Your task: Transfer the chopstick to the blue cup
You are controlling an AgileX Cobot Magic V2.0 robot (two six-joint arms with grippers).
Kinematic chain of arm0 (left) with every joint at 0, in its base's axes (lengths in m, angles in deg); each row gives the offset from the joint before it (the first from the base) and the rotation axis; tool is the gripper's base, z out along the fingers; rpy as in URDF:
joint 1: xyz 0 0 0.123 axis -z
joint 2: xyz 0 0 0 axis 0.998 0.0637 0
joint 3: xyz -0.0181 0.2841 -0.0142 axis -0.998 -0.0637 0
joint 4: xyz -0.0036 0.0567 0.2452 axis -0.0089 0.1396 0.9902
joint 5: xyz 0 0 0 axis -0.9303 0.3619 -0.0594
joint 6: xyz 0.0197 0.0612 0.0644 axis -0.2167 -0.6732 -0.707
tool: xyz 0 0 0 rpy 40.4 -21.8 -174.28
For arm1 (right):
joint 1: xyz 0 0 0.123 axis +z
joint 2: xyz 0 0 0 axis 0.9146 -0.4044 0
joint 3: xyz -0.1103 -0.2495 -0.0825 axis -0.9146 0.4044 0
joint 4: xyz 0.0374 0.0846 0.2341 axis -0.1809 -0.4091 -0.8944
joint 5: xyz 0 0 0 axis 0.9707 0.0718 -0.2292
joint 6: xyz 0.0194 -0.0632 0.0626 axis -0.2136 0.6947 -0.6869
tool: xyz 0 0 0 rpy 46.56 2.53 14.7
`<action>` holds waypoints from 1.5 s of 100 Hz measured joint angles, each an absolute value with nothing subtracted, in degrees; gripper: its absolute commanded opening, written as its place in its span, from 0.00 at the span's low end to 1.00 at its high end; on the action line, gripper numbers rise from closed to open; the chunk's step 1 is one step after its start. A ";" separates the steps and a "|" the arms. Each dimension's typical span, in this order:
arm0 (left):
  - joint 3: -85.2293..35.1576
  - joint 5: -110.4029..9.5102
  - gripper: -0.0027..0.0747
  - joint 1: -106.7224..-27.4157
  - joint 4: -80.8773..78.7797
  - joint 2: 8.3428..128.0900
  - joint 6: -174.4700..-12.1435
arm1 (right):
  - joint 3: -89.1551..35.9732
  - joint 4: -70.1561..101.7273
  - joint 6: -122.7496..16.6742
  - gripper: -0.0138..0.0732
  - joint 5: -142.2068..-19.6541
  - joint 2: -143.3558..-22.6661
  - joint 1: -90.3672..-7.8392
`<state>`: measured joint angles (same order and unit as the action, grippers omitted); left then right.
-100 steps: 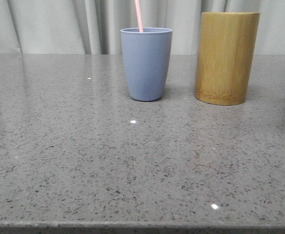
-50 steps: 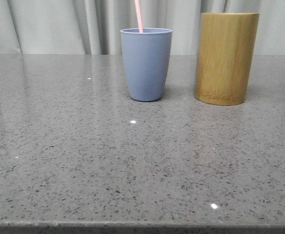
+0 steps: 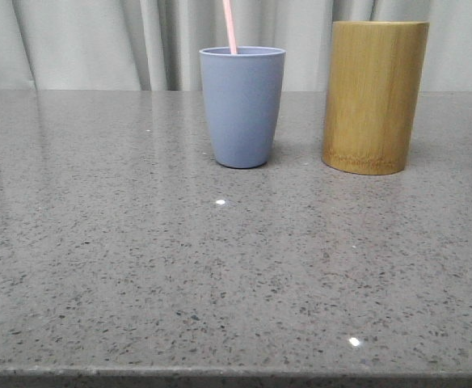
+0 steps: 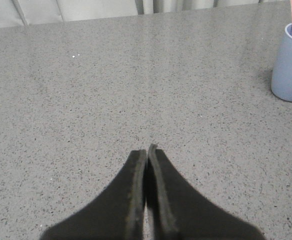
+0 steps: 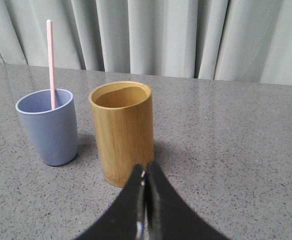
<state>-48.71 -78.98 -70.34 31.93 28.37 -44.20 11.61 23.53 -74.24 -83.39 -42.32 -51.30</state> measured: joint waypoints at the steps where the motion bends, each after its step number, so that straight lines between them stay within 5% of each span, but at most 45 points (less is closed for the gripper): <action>1: -49.03 -78.99 0.01 -70.34 31.93 28.09 -44.20 | 11.73 23.53 -74.24 0.08 -83.39 -42.11 -51.30; 35: -53.42 -78.85 0.01 -70.34 31.93 17.55 -44.20 | 14.20 23.53 -74.24 0.08 -83.39 -36.99 -51.30; 150: -53.42 -78.85 0.01 -70.42 32.41 17.30 -44.20 | 14.20 23.53 -74.37 0.08 -83.39 -36.87 -51.30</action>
<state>-53.42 -78.85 -70.42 32.41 17.30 -44.20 14.20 23.53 -74.37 -83.39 -36.87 -51.30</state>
